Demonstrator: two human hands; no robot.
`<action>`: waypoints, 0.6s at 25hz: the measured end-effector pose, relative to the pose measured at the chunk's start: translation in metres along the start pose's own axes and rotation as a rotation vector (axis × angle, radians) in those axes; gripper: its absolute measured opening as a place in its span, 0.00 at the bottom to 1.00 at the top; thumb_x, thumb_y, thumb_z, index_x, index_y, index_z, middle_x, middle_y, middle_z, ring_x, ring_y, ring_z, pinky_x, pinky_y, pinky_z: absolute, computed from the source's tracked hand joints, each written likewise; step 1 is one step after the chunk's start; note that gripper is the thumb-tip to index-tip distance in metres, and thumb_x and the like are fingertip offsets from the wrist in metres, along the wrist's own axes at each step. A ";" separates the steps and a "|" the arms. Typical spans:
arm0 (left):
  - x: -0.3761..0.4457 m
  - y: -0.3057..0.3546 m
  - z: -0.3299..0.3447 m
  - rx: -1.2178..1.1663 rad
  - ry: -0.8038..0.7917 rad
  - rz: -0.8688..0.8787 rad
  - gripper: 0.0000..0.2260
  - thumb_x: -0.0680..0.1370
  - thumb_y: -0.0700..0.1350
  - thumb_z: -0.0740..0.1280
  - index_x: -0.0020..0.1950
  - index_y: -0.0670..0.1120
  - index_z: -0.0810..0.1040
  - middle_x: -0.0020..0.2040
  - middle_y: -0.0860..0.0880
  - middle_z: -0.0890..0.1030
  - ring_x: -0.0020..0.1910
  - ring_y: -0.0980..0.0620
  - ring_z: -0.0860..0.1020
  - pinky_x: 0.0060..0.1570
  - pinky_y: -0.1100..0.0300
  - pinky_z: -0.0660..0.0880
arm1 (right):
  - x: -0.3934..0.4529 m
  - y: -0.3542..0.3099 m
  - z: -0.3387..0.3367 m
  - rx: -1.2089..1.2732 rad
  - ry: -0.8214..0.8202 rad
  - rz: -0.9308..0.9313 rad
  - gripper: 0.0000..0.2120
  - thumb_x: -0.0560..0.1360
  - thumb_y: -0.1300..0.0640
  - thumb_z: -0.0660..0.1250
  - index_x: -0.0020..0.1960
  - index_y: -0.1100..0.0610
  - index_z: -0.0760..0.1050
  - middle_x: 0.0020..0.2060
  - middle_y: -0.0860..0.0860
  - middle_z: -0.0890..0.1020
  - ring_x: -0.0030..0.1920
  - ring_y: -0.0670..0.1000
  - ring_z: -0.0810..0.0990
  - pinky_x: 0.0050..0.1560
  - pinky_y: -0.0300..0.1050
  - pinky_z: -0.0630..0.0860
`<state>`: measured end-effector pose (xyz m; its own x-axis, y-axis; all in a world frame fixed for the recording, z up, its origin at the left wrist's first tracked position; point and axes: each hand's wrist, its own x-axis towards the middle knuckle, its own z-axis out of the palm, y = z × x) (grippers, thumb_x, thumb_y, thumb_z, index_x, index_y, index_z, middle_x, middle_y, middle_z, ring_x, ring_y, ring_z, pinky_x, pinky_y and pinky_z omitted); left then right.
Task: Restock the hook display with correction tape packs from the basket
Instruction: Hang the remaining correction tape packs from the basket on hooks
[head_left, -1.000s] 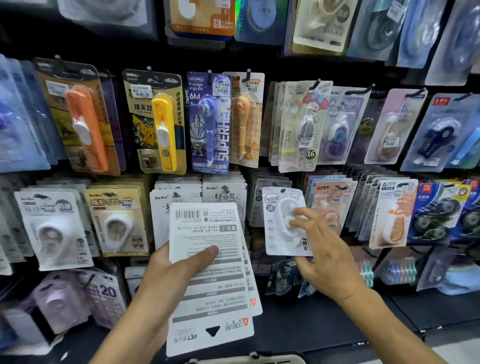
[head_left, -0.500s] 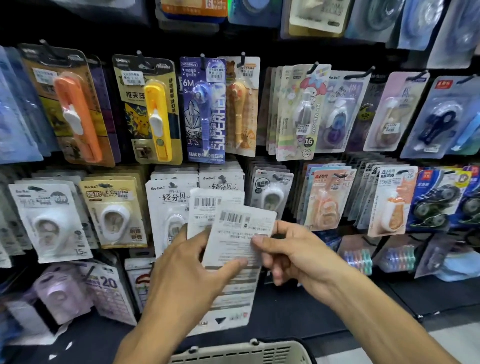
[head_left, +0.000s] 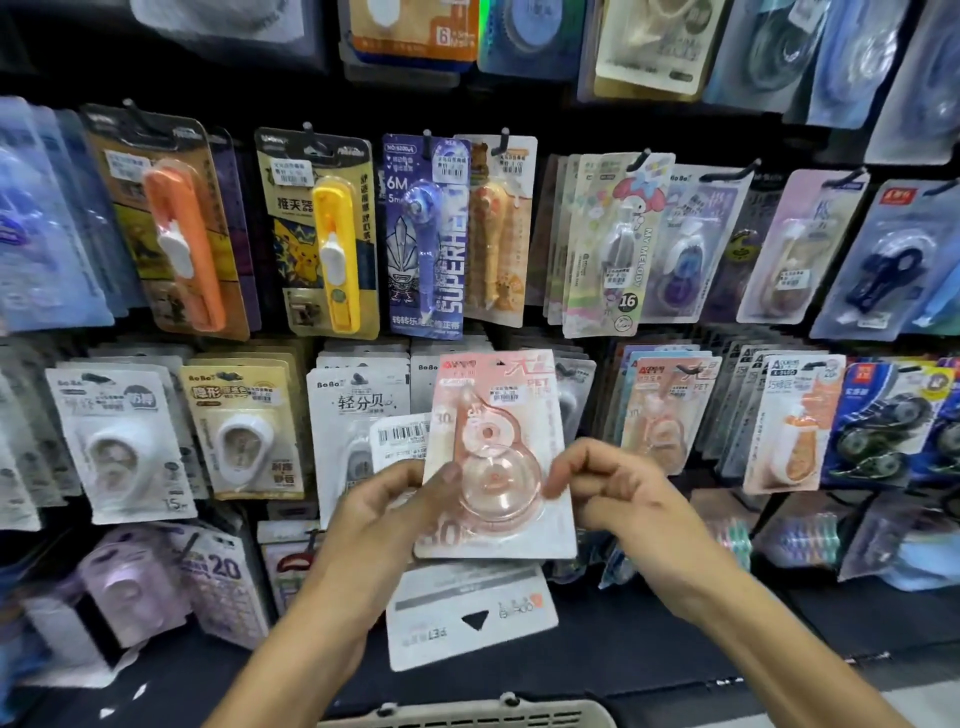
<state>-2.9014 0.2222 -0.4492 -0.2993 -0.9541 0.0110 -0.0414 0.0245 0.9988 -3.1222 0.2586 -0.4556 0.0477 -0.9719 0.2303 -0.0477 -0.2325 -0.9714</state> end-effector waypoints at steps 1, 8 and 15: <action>0.002 -0.002 0.000 0.000 0.020 0.027 0.08 0.67 0.61 0.71 0.38 0.58 0.85 0.40 0.58 0.87 0.38 0.63 0.83 0.48 0.58 0.72 | 0.001 0.001 0.004 0.087 0.009 0.048 0.11 0.69 0.67 0.60 0.42 0.56 0.79 0.40 0.57 0.85 0.38 0.52 0.84 0.35 0.40 0.79; 0.004 -0.006 -0.003 0.134 0.041 0.090 0.05 0.72 0.49 0.77 0.45 0.58 0.84 0.51 0.66 0.84 0.56 0.67 0.78 0.59 0.58 0.71 | 0.004 0.007 -0.013 0.194 0.328 0.093 0.22 0.63 0.61 0.78 0.51 0.55 0.71 0.51 0.56 0.86 0.43 0.55 0.86 0.31 0.44 0.80; 0.012 -0.005 0.000 0.065 0.094 0.134 0.19 0.78 0.37 0.71 0.50 0.65 0.83 0.59 0.69 0.77 0.55 0.77 0.69 0.54 0.67 0.68 | -0.035 0.028 -0.127 0.015 0.877 0.219 0.12 0.71 0.65 0.70 0.40 0.47 0.75 0.54 0.59 0.83 0.42 0.58 0.81 0.33 0.46 0.74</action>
<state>-2.9046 0.2104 -0.4541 -0.2159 -0.9647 0.1511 -0.0697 0.1695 0.9831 -3.2520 0.2821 -0.4834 -0.7386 -0.6742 -0.0052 0.0475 -0.0443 -0.9979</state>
